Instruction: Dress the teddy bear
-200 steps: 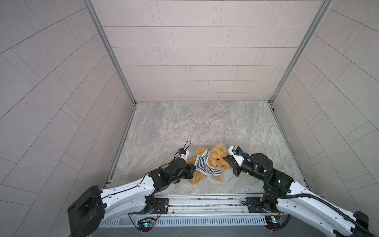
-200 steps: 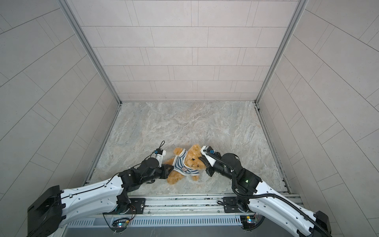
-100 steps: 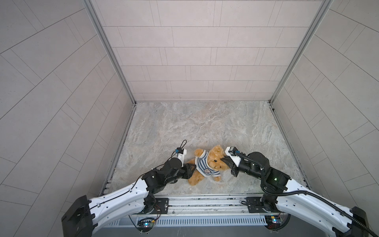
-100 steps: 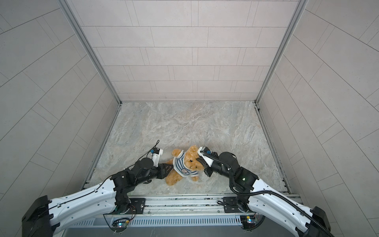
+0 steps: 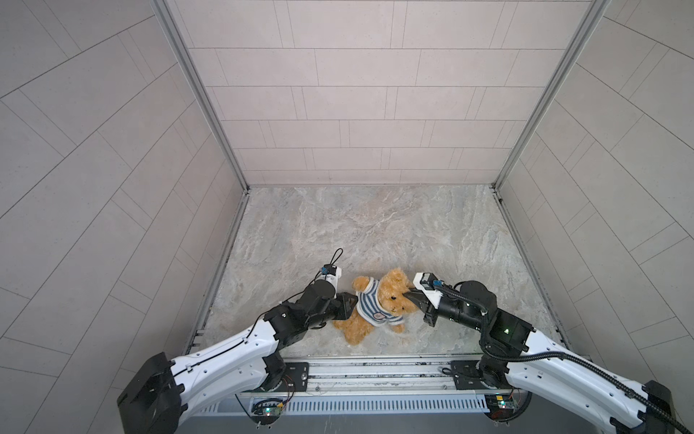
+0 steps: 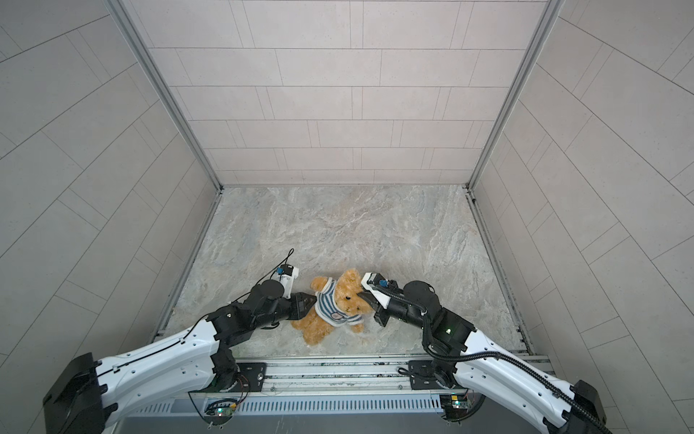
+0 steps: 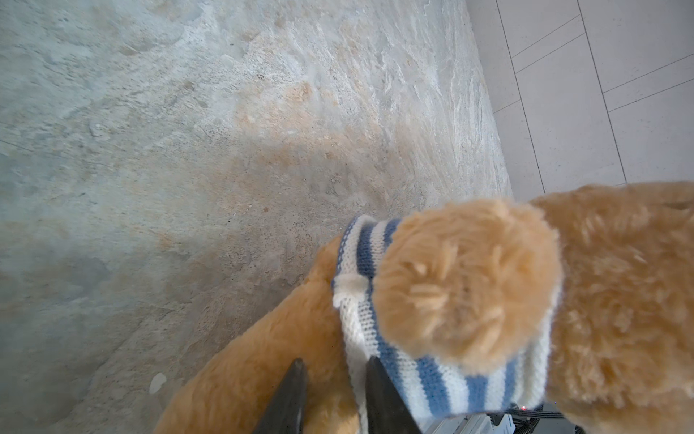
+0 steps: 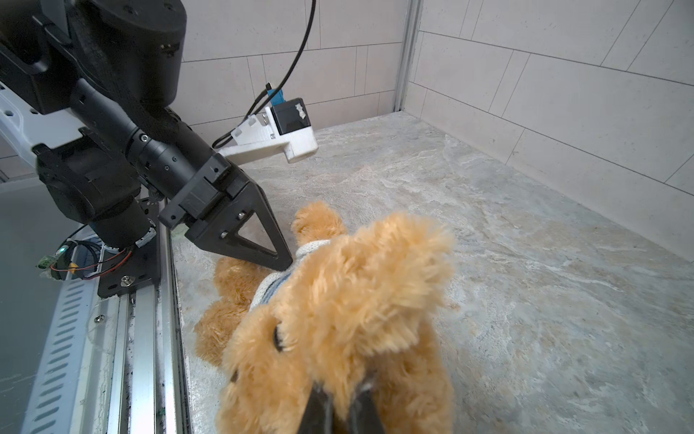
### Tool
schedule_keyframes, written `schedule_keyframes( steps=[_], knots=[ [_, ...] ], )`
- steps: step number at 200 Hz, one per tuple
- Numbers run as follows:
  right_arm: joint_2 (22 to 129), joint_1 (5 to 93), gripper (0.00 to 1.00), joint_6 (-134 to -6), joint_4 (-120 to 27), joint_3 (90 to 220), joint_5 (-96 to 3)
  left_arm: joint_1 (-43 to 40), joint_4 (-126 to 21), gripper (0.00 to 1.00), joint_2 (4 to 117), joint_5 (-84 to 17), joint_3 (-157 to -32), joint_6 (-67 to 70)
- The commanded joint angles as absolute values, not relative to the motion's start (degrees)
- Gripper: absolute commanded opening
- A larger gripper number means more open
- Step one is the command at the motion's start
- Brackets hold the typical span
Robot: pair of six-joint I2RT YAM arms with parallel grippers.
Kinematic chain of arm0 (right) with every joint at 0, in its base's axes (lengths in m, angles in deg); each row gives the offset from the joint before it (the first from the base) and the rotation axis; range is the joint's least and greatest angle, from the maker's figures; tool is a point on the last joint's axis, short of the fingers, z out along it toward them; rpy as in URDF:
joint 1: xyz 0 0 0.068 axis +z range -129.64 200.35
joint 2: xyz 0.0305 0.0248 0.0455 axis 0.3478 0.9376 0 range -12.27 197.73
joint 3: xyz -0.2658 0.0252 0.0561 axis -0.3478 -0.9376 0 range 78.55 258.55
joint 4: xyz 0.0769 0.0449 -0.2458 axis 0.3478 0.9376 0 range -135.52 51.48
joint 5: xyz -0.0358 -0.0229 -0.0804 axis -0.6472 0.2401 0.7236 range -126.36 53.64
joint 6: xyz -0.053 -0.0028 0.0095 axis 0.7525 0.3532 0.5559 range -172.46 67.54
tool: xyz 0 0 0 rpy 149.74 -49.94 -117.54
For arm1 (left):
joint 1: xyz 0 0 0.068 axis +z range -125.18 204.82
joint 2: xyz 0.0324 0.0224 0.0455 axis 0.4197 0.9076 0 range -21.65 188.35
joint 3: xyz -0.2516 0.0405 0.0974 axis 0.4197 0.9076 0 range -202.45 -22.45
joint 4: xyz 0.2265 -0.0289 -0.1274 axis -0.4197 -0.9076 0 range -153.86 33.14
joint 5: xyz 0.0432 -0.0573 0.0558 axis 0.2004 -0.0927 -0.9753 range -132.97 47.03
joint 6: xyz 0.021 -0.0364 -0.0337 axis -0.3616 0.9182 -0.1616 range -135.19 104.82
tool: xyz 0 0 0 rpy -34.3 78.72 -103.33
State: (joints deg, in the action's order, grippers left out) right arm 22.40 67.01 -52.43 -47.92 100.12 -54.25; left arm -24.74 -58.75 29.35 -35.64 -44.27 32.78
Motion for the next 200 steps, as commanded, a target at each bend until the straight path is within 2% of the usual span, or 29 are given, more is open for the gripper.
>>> schedule_keyframes(
  steps=[1, 36, 78, 110, 160, 200],
  knots=[
    [21.62, 67.46, 0.00, -51.14, -52.12, 100.37, -55.62, -24.55, -56.46, 0.28, 30.43, -34.53, -46.44, 31.92],
    [21.09, 67.55, 0.00, -51.19, -51.99, 100.00, -55.29, -24.49, -54.56, 0.20, 31.30, -33.75, -45.69, 32.63],
    [19.89, 67.55, 0.00, -51.05, -51.00, 99.87, -53.96, -23.60, -56.11, 0.00, 31.25, -35.32, -44.94, 31.33],
    [17.75, 67.55, 0.00, -51.03, -50.05, 99.59, -51.71, -17.89, -54.87, 0.00, 32.30, -31.97, -41.90, 30.13],
    [17.53, 67.57, 0.00, -52.01, -50.52, 98.98, -49.34, -18.25, -55.86, 0.00, 29.63, -32.69, -42.70, 27.92],
    [20.13, 67.64, 0.00, -53.69, -49.77, 100.51, -43.90, -24.15, -61.15, 0.39, 24.10, -38.83, -45.64, 26.30]
  ],
)
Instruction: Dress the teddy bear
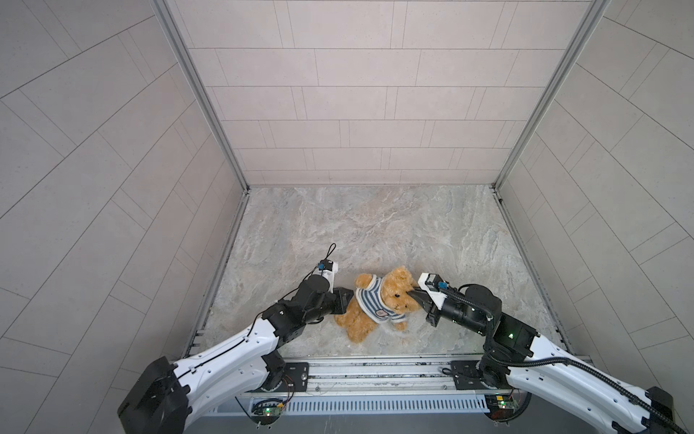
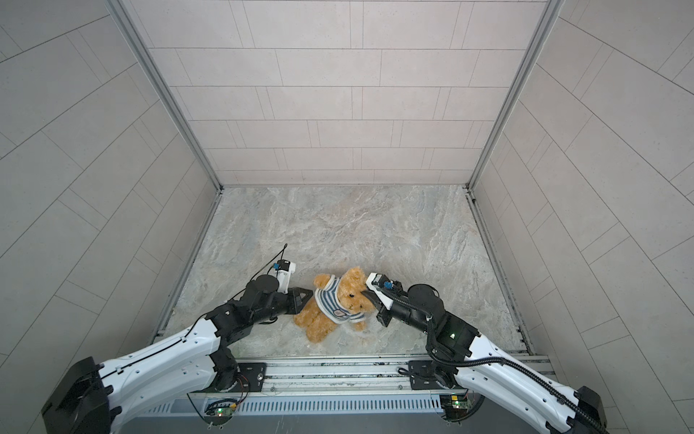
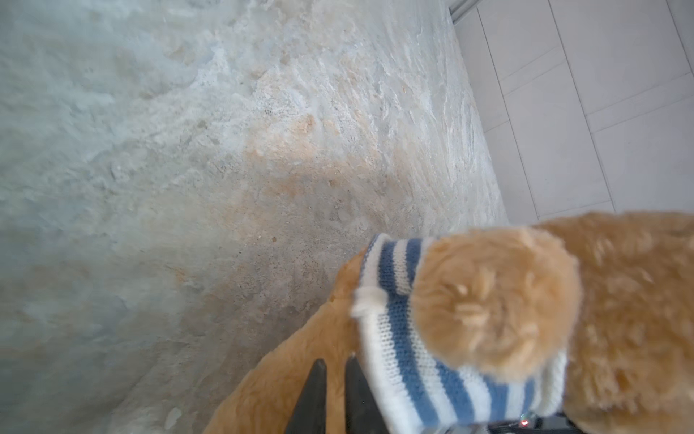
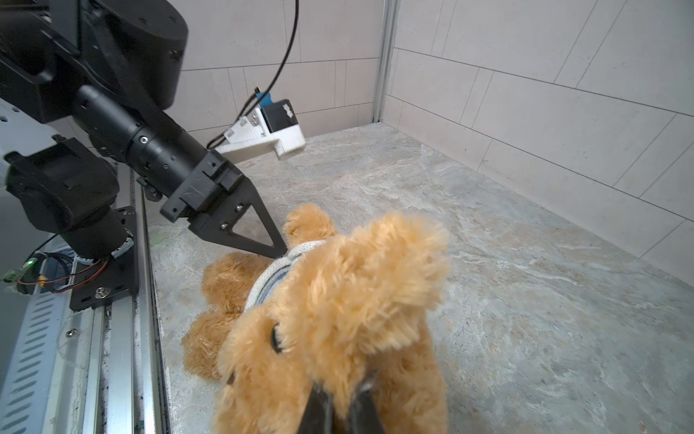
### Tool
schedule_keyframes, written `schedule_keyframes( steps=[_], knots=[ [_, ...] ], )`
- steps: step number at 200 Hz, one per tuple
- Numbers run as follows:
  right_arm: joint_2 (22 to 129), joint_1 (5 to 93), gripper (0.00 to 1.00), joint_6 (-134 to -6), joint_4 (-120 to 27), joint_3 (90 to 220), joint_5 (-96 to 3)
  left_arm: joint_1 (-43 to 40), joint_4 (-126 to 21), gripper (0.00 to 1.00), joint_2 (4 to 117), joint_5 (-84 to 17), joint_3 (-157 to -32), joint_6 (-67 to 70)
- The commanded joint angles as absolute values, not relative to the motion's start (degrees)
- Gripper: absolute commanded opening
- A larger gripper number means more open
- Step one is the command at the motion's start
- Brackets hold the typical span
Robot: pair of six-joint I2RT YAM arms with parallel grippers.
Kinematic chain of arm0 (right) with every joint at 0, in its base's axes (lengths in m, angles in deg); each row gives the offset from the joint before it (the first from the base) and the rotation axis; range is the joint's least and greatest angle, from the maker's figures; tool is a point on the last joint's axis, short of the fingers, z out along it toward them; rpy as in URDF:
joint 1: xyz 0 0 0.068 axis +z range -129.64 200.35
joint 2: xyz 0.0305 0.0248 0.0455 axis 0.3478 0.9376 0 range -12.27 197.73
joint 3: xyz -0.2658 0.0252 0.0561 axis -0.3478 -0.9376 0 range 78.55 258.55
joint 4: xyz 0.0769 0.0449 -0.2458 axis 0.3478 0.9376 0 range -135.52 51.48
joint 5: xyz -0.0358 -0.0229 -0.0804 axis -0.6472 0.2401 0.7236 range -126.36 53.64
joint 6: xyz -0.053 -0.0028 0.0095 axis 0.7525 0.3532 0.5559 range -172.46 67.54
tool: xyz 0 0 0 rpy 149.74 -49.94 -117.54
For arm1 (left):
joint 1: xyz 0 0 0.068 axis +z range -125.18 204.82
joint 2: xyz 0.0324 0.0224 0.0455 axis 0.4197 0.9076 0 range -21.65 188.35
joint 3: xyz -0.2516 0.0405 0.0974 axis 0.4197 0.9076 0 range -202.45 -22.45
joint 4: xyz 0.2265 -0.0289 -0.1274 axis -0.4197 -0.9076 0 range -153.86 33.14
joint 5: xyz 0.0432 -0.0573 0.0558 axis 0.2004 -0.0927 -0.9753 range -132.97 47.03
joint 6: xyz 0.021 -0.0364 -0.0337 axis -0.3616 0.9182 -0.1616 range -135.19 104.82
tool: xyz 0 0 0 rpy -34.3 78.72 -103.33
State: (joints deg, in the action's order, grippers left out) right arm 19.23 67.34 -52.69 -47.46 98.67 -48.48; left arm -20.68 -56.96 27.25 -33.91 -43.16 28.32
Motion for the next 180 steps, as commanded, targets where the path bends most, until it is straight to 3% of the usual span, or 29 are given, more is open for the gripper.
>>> schedule_keyframes(
  steps=[1, 42, 107, 180],
  knots=[
    [20.23, 67.60, 0.00, -53.78, -49.75, 100.56, -43.65, -24.32, -61.29, 0.40, 23.99, -39.01, -45.69, 26.30],
    [23.28, 67.64, 0.00, -56.68, -50.35, 101.18, -39.52, -33.32, -52.96, 0.50, 25.47, -43.26, -42.49, 31.11],
    [24.13, 67.64, 0.00, -58.42, -50.67, 100.90, -37.95, -39.46, -41.72, 0.44, 39.62, -46.80, -42.66, 36.77],
    [23.32, 67.64, 0.00, -58.22, -50.62, 100.38, -37.73, -40.29, -39.55, 0.36, 45.20, -49.85, -42.71, 39.39]
  ],
)
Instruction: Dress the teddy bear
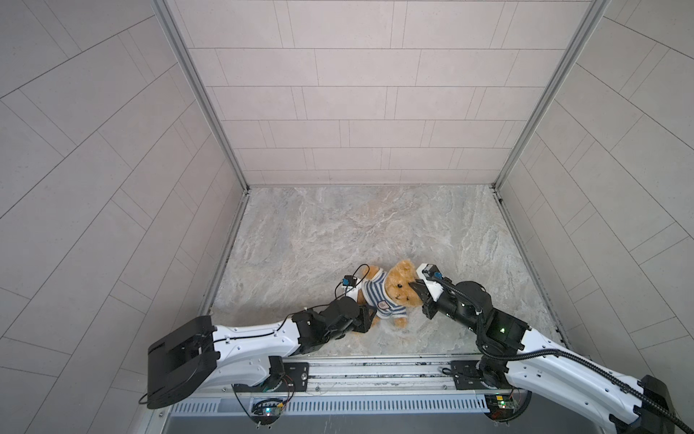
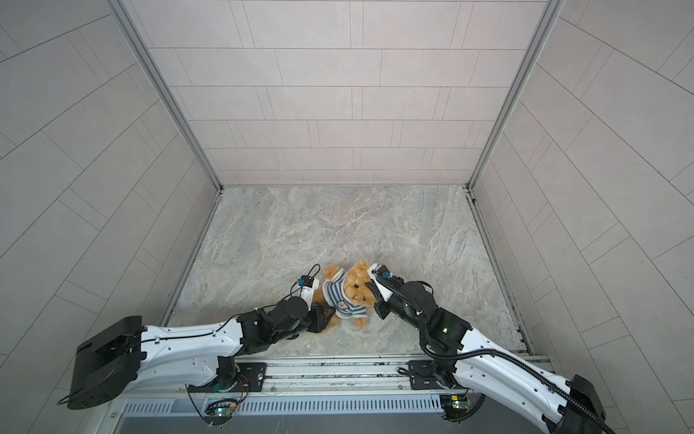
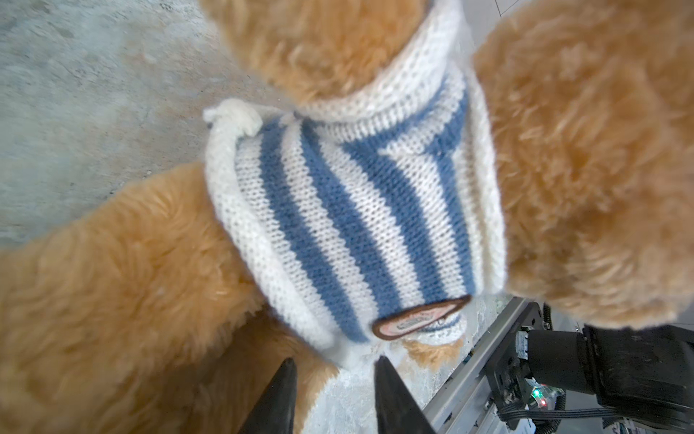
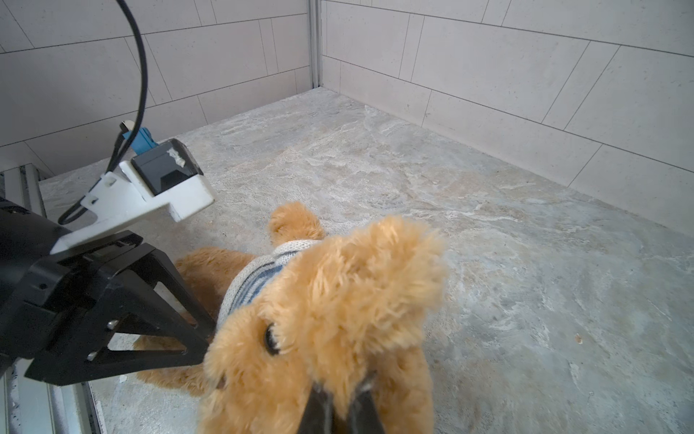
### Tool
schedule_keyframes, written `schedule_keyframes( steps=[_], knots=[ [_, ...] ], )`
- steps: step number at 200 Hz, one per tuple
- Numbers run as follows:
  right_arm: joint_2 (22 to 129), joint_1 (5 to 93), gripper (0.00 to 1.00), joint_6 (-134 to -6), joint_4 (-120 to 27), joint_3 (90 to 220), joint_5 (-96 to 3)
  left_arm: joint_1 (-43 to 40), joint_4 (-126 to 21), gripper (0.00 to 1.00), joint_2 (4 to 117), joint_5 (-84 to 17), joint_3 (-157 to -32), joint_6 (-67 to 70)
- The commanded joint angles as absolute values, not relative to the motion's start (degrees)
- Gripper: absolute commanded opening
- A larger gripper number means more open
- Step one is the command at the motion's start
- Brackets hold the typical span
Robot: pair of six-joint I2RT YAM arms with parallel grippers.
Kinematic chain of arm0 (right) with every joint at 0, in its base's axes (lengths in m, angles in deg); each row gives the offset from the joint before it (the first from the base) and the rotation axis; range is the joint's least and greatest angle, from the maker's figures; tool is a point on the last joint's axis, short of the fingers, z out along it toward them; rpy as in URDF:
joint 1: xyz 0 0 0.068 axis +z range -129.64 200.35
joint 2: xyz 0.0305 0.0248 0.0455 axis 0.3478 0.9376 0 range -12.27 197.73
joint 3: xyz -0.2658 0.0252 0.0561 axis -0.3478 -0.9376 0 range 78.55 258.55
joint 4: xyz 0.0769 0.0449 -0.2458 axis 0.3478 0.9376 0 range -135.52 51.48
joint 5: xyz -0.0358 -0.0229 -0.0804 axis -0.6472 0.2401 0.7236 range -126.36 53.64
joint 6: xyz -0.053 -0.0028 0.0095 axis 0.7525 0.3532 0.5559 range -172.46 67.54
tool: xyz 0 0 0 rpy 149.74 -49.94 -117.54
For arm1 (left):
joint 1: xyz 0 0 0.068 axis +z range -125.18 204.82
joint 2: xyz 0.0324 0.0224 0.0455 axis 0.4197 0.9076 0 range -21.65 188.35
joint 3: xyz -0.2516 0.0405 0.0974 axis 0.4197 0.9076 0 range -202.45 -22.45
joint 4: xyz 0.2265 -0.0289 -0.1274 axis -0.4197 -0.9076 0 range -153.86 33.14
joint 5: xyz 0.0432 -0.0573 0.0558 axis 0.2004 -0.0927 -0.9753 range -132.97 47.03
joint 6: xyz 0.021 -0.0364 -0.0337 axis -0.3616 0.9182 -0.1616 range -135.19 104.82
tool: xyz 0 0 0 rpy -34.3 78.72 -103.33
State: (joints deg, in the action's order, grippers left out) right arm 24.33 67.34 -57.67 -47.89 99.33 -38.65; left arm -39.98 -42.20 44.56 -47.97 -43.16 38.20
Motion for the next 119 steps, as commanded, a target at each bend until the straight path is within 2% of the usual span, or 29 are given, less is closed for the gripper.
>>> schedule_keyframes(
  steps=[1, 57, 86, 104, 119],
  knots=[
    [23.32, 67.64, 0.00, -58.24, -50.62, 100.37, -37.71, -40.25, -39.50, 0.36, 45.26, -49.84, -42.73, 39.39],
    [23.76, 67.63, 0.00, -58.57, -51.57, 100.00, -37.77, -40.22, -36.38, 0.33, 49.67, -49.17, -44.52, 39.68],
    [23.24, 67.64, 0.00, -58.70, -51.84, 99.83, -37.75, -40.22, -37.61, 0.23, 50.24, -49.92, -44.99, 40.10],
    [23.12, 67.64, 0.00, -58.69, -51.70, 99.94, -37.92, -40.13, -40.62, 0.13, 50.09, -51.39, -45.32, 40.38],
    [23.08, 67.64, 0.00, -58.47, -50.94, 100.52, -37.95, -40.05, -41.29, 0.07, 49.96, -51.89, -45.08, 40.71]
  ],
)
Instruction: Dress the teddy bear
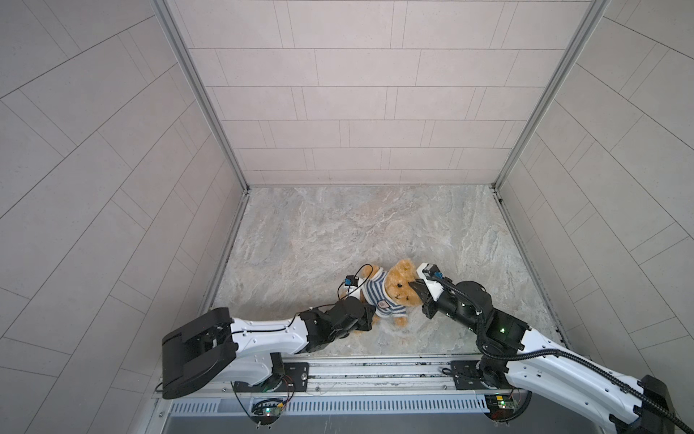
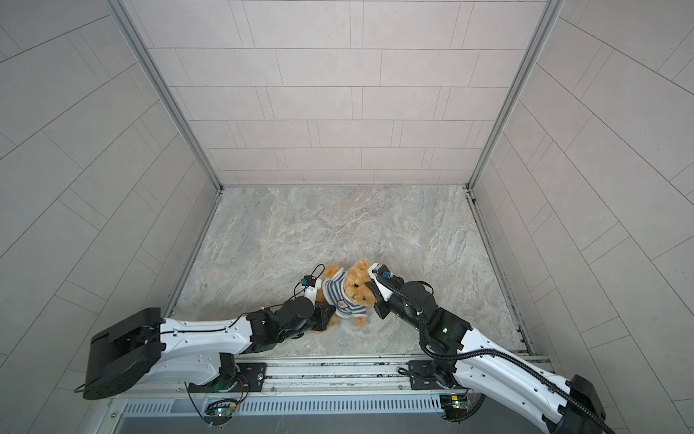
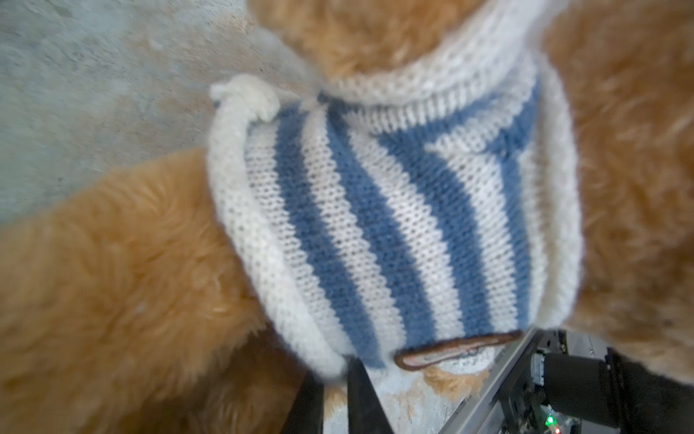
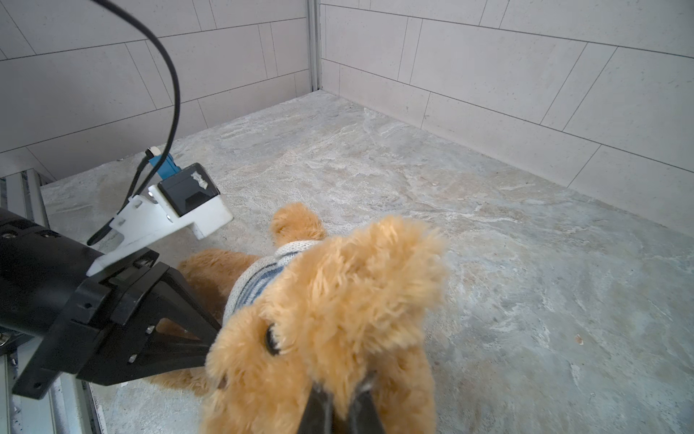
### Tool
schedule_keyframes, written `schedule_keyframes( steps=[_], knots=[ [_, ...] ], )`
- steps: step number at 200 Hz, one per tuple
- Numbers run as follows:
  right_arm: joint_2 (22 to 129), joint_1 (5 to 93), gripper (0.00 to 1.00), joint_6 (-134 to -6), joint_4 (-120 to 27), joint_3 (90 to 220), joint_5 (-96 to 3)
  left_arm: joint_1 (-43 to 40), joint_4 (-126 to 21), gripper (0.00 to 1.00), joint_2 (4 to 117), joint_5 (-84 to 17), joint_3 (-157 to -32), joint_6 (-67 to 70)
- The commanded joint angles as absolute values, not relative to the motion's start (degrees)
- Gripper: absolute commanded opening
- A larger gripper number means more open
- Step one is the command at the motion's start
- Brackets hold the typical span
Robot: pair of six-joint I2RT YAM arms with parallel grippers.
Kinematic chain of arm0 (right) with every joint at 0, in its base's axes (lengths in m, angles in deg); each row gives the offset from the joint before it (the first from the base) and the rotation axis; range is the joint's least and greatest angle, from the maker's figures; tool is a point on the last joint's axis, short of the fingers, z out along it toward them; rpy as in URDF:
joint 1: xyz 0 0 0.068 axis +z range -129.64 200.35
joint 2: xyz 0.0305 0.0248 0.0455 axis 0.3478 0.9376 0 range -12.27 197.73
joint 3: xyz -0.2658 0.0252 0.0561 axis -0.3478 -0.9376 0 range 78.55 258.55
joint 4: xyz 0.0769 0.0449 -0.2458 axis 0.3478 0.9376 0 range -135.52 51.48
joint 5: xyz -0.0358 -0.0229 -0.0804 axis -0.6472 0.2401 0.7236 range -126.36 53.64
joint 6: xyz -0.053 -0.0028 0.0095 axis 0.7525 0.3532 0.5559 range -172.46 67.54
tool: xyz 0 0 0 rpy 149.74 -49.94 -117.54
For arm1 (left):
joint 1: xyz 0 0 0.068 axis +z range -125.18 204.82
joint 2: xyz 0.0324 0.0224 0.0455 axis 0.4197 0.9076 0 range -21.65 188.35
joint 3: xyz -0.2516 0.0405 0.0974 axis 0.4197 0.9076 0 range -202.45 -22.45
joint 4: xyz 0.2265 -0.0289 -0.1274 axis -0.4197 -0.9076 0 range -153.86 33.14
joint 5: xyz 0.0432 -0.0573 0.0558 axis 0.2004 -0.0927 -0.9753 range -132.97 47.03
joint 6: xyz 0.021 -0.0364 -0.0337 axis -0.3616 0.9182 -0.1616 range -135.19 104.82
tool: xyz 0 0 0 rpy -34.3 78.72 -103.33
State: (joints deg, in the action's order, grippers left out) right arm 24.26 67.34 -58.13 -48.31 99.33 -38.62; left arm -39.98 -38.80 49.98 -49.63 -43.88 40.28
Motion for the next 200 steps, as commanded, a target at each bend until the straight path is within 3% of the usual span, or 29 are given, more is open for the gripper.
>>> schedule_keyframes(
  steps=[1, 61, 127, 165, 200],
  knots=[
    [23.07, 67.64, 0.00, -58.50, -50.87, 100.57, -37.94, -40.05, -41.34, 0.07, 49.97, -51.91, -45.06, 40.71],
    [23.69, 67.51, 0.00, -57.49, -49.11, 102.36, -36.80, -39.20, -47.46, 0.00, 50.86, -52.05, -46.83, 40.58],
    [32.41, 67.31, 0.00, -53.73, -49.41, 106.89, -40.06, -39.08, -62.48, 0.40, 43.23, -53.07, -53.52, 31.09],
    [38.35, 63.83, 0.00, -50.59, -46.17, 111.25, -47.02, -34.90, -71.32, 0.44, 34.98, -52.73, -54.00, 26.42],
    [43.78, 60.21, 0.00, -48.78, -45.61, 114.94, -53.82, -22.69, -75.70, 0.48, 31.30, -47.29, -53.39, 20.76]
  ],
)
